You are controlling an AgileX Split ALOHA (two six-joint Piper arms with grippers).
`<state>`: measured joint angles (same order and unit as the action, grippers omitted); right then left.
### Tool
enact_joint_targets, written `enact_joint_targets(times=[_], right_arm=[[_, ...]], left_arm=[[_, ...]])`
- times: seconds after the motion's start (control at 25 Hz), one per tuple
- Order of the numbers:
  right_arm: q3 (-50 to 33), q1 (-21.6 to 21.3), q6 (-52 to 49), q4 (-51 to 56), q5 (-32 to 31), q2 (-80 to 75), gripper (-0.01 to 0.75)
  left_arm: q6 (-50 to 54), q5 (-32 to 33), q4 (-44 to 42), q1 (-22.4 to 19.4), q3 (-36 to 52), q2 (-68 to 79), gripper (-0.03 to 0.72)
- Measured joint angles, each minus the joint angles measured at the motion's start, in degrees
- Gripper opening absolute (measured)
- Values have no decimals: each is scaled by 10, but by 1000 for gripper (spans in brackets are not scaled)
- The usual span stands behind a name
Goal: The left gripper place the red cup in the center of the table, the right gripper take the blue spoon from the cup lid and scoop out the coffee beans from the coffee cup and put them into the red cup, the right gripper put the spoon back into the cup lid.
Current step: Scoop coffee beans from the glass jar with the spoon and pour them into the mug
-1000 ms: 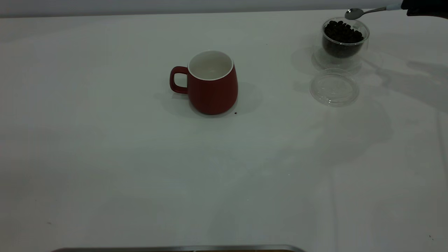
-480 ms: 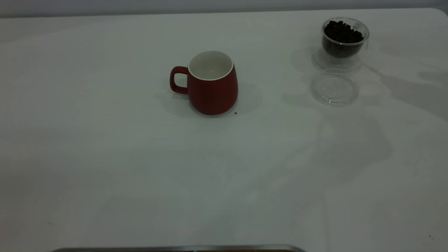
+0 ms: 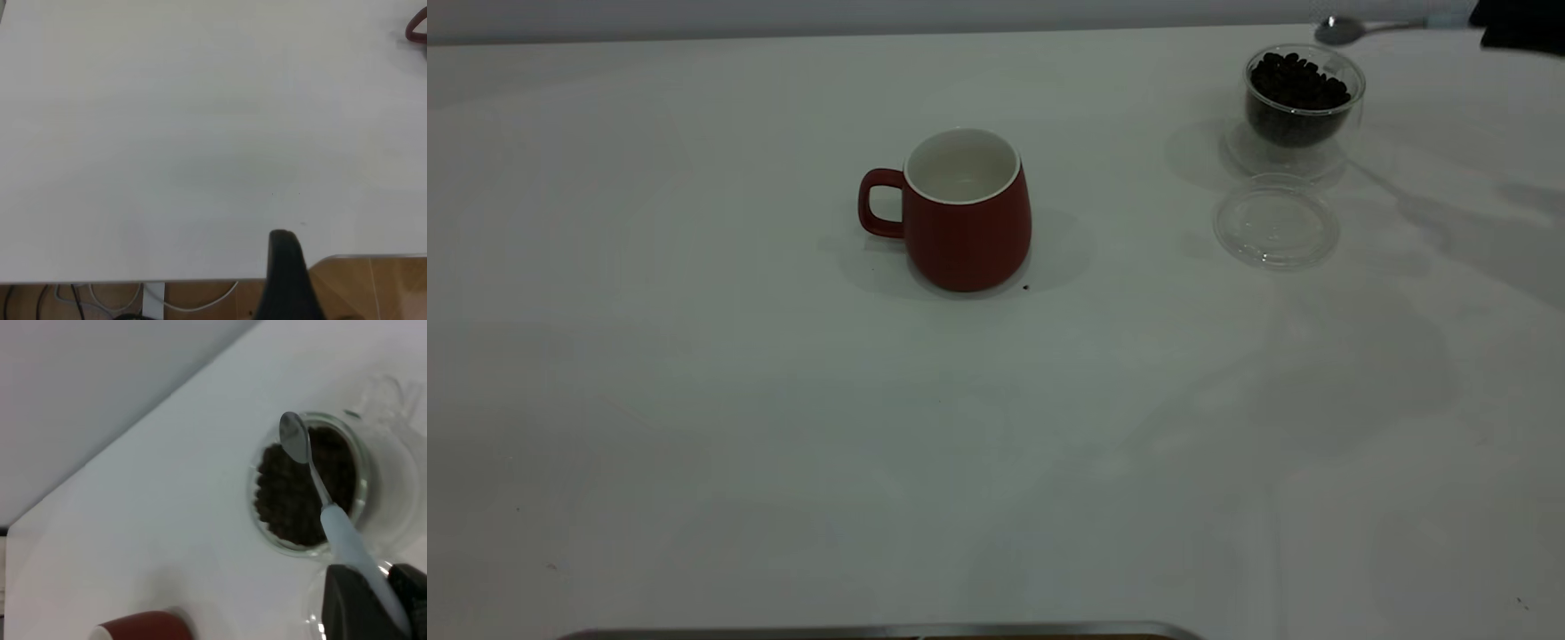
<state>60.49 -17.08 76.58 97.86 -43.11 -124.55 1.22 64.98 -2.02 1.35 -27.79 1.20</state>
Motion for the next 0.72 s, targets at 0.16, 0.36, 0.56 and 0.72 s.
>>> enact_joint_targets(times=[0.16,0.36,0.56,0.72], right_arm=[[0,0,18,25,1,-25,113],[0,0,28,32,8,-41,113],[0,8,35,34,10,-44,113],[0,24,35,35,17,-44,113]], left_arm=[[0,0,0,0,0,0,587],[0,0,0,0,0,0,587],[0,0,0,0,0,0,587],[0,0,0,0,0,0,587]])
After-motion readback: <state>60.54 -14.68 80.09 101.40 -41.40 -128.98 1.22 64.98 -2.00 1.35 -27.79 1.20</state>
